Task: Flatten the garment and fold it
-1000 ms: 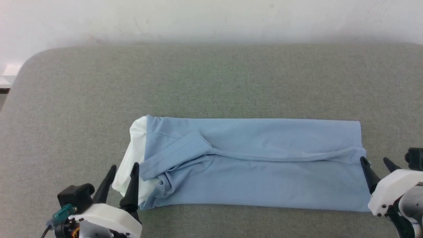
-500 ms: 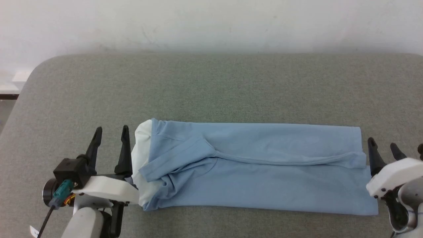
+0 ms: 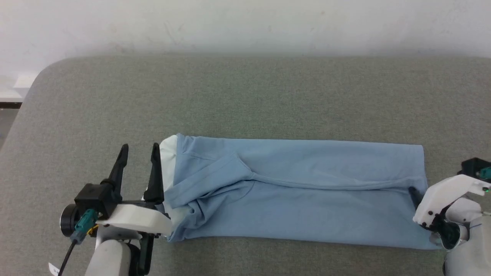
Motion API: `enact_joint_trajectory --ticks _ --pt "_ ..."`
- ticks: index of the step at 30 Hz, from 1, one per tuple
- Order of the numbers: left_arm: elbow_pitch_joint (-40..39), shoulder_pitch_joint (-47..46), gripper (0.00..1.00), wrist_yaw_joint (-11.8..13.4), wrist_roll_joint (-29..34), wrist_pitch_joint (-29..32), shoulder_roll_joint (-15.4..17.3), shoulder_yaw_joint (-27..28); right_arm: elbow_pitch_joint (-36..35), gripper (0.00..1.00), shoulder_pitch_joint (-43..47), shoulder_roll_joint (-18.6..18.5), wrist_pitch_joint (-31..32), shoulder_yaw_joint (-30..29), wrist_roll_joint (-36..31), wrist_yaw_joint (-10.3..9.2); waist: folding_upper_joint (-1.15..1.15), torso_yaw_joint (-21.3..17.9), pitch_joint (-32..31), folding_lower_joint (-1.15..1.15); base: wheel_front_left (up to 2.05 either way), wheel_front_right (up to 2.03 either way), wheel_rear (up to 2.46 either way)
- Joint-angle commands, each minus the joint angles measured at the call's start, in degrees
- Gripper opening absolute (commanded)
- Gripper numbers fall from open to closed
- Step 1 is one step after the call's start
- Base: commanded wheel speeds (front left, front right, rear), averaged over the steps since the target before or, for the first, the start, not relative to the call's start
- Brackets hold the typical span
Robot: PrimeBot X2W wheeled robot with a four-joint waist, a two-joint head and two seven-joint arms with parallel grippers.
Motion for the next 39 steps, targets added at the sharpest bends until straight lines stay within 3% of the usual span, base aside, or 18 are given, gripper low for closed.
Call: enact_joint_trajectory --ticks 1,7,8,9,12,22,33,39 --pt "0.29 0.17 1.00 -0.59 0.63 -0.26 -0.45 0.44 0.99 1.00 -1.01 0.16 1.09 -0.54 -0.73 -0.05 0.00 0.15 0.10 -0.01 0.00 0.00 0.00" --pt "0.79 -0.01 1.00 -2.34 2.10 -0.27 -1.95 2.67 5.12 1.00 -2.97 0.16 6.93 -0.89 -2.97 -0.05 0.00 0.30 0.51 -0.01 0.00 0.00 0.00" --pt "0.80 -0.02 1.00 -2.57 2.30 -0.27 -2.16 3.02 5.30 0.68 -3.28 0.16 6.93 -0.87 -2.88 -0.05 0.00 0.26 0.61 -0.01 0.00 0.00 0.00" --pt "0.80 -0.02 1.00 -2.79 2.50 -0.27 -2.34 3.35 5.49 0.43 -3.55 0.16 6.85 -0.87 -2.77 -0.05 0.00 0.21 0.70 -0.01 0.00 0.00 0.00" --pt "0.93 -0.05 1.00 -3.44 3.04 -0.27 -2.85 4.15 6.15 0.00 -4.05 0.17 6.82 -1.04 -2.87 -0.05 0.00 0.13 0.88 -0.01 0.00 0.00 0.00" --pt "1.49 -0.66 1.00 -5.15 4.55 -0.27 -3.92 5.43 4.14 0.00 -3.66 -1.57 2.88 -6.05 -8.11 -0.05 0.00 0.56 1.22 -0.01 0.00 0.00 0.00" --pt "1.82 -0.93 1.00 -6.31 5.39 -0.27 -4.54 6.03 -2.29 0.00 -2.45 -5.36 -7.31 -20.62 -23.08 -0.05 0.00 1.67 1.62 -0.01 0.00 0.00 0.00" --pt "1.90 -0.17 1.00 -6.69 5.74 -0.27 -4.70 6.51 -2.87 0.00 -1.90 -5.38 -10.20 -19.48 -25.40 -0.05 0.00 1.38 0.93 -0.01 0.00 0.00 0.00"
